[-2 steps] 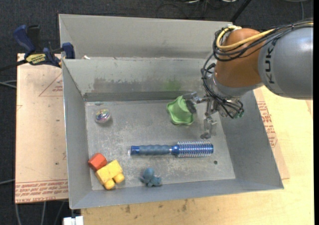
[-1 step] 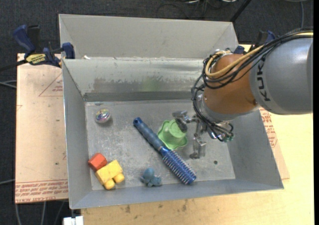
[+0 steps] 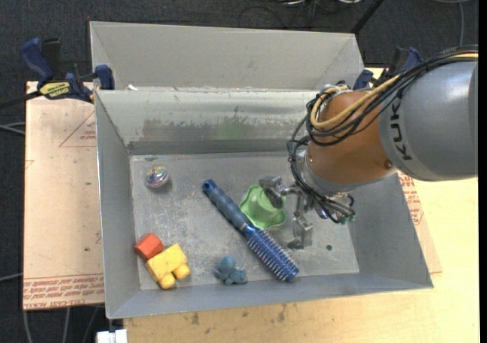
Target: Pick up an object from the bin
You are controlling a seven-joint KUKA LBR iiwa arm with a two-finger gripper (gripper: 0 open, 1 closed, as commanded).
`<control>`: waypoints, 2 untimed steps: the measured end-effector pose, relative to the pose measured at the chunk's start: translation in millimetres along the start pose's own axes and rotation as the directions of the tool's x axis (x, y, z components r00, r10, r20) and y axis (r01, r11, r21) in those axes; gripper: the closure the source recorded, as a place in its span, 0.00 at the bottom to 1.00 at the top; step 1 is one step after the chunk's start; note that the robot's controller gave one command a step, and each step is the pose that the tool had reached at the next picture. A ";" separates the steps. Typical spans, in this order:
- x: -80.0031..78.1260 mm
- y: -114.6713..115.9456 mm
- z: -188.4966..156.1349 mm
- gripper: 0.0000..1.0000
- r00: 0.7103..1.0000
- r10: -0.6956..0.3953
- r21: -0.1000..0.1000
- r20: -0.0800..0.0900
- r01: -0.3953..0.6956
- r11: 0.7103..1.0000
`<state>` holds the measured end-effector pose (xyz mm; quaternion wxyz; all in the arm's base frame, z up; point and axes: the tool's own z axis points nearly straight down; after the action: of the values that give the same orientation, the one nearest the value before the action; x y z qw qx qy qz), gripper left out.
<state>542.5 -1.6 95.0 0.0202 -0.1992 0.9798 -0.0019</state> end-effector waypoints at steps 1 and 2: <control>-0.6 26.9 -3.3 0.00 1.000 -0.015 -0.002 -0.011 0.015 1.000; -47.0 3.5 13.5 0.00 1.000 -0.017 -0.015 -0.015 0.016 1.000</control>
Offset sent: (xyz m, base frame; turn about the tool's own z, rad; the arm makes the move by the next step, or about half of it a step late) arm -0.0186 0.0245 -0.0053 -0.0157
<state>584.9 20.1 83.3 0.0115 -0.2074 0.9782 0.0037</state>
